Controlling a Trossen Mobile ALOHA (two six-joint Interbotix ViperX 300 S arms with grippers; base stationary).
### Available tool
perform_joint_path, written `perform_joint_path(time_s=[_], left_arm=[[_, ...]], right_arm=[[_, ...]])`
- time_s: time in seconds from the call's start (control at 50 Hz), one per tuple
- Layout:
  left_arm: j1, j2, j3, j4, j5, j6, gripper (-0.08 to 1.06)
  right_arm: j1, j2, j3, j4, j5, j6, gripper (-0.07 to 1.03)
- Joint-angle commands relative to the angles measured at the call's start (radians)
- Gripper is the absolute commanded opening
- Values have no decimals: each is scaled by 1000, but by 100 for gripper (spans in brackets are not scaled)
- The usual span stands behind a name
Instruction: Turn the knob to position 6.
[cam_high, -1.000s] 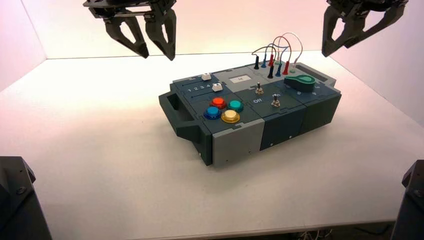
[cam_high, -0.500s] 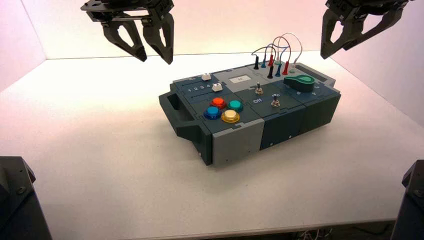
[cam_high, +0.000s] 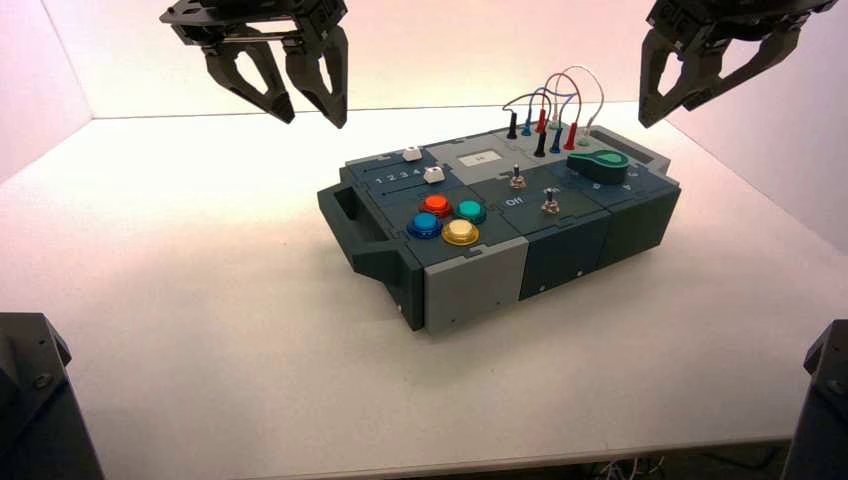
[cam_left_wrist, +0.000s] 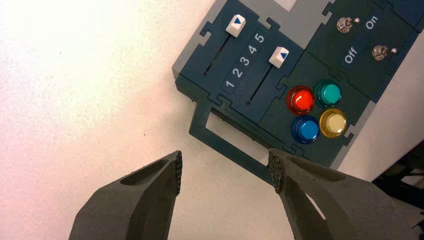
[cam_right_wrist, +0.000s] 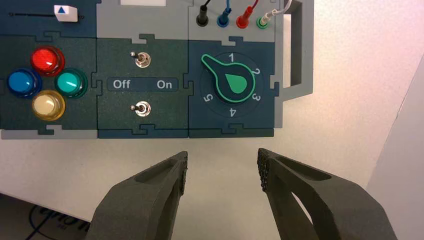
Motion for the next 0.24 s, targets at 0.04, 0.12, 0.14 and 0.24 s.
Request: perform_joint_path(time_s=[0.04, 0.12, 0.14, 0.24], left_arm=[[-9, -26, -12, -2, -5, -2, 88], [-11, -31, -12, -2, -5, -2, 88], [-9, -34, -12, -2, -5, 0, 88], [-11, -40, -12, -2, -5, -2, 88]], right_arm=[[-5, -5, -14, 3, -3, 6, 73], [-6, -5, -12, 3, -3, 6, 73], [-5, -5, -14, 3, -3, 6, 73], [-5, -5, -14, 3, -3, 6, 73]])
